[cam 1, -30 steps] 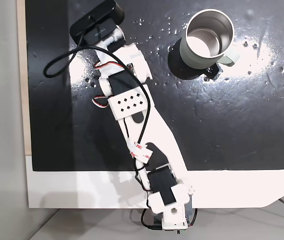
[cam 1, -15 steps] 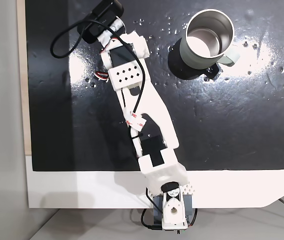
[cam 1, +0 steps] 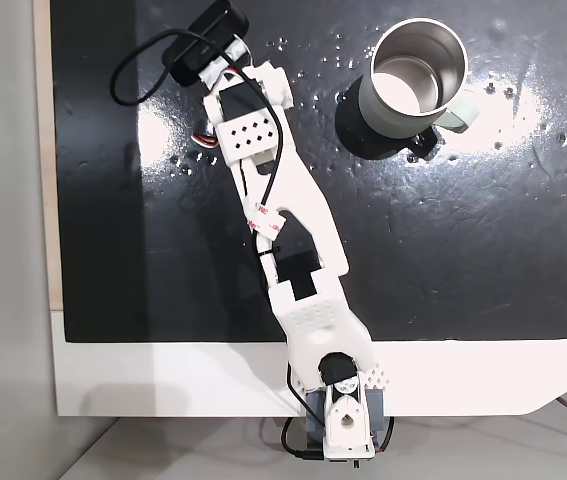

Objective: Grasp a pengrip and put it in the cup.

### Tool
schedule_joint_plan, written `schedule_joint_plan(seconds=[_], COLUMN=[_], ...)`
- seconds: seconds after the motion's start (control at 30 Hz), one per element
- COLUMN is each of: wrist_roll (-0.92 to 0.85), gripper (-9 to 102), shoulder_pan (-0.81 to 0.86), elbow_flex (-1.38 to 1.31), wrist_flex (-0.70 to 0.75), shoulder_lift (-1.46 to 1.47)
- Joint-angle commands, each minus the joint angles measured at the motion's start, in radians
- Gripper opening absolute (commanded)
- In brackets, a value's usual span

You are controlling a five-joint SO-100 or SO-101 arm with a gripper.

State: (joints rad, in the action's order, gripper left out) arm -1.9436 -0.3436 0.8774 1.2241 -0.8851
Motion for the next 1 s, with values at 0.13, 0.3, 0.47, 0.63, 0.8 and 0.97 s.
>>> schedule_joint_plan(seconds=[0.13,0.3,0.47,0.63,0.8,0.97], wrist_roll=[0.011,0.011,0.009,0.012,0.083,0.261], gripper=[26,15,3,0,0,0], shoulder_pan=[0.000,0.014,0.031,0.041,0.058,0.077], elbow_flex=[-0.135,-0.114,-0.041,0.006,-0.038,-0.298], wrist_flex=[-0.072,-0.089,-0.087,-0.087,-0.034,0.212], shoulder_lift=[0.060,0.089,0.087,0.057,0.026,0.009])
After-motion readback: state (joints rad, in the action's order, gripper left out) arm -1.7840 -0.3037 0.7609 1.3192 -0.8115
